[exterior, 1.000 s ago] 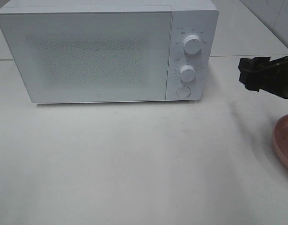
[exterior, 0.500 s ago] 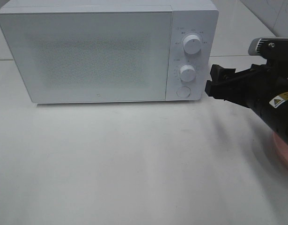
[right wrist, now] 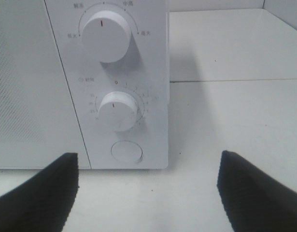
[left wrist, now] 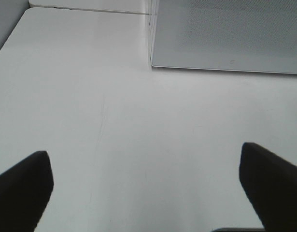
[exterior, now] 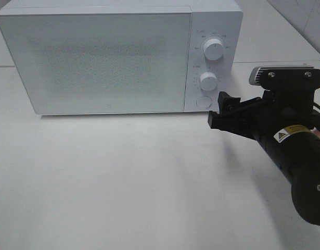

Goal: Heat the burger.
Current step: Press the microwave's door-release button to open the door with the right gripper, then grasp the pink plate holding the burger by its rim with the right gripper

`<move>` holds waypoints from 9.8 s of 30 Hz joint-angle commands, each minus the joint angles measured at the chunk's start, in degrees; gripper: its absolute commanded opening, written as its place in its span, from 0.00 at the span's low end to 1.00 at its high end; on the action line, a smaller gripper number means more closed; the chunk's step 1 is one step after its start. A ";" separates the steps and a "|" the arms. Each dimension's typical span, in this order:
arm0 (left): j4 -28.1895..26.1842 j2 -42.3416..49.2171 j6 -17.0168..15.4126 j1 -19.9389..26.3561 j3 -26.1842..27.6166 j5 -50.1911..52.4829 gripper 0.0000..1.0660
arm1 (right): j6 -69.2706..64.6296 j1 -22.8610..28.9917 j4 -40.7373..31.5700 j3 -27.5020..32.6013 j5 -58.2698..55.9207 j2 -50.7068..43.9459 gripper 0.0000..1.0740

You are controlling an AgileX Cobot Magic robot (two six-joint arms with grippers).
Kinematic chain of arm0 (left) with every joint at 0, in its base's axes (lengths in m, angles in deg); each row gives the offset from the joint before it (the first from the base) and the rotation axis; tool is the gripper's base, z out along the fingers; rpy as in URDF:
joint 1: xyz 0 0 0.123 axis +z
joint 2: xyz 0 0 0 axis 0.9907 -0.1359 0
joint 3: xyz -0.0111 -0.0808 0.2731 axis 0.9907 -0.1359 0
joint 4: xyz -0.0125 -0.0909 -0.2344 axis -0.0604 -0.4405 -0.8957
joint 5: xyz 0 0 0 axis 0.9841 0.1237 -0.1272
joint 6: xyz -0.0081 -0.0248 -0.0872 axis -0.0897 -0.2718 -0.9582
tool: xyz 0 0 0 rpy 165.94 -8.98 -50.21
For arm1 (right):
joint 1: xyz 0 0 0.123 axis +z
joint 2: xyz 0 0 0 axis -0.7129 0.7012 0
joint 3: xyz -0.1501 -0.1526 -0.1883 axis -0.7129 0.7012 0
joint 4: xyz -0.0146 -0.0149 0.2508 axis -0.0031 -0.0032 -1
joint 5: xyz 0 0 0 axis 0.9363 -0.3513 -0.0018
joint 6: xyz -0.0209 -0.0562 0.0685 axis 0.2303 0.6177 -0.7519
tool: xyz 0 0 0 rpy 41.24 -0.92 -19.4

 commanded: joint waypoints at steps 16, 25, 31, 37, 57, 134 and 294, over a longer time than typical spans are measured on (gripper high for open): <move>-0.23 1.38 0.06 -0.11 -0.11 0.92 0.96 | -2.35 5.79 -5.84 -0.06 6.30 3.38 0.71; -0.23 1.38 0.06 -0.11 -0.11 0.92 0.96 | -30.31 5.79 -5.90 -0.06 2.12 3.38 0.67; -0.23 1.38 0.06 -0.11 -0.11 0.92 0.96 | -54.83 5.79 -5.90 -0.06 0.00 3.38 0.63; -0.23 1.38 0.06 -0.11 -0.11 0.92 0.96 | -72.08 5.79 -5.90 -0.06 -0.11 3.38 0.57; -0.23 1.38 0.06 -0.11 -0.11 0.92 0.96 | -89.84 5.61 -5.27 -0.11 -7.68 3.44 0.00; -0.23 1.38 0.06 -0.11 -0.11 0.92 0.96 | -97.69 -15.07 14.55 -30.14 -12.66 26.76 0.00; -0.23 0.97 0.06 -0.11 -0.11 0.92 0.96 | -13.12 -40.34 50.31 -24.98 -106.23 -4.81 0.85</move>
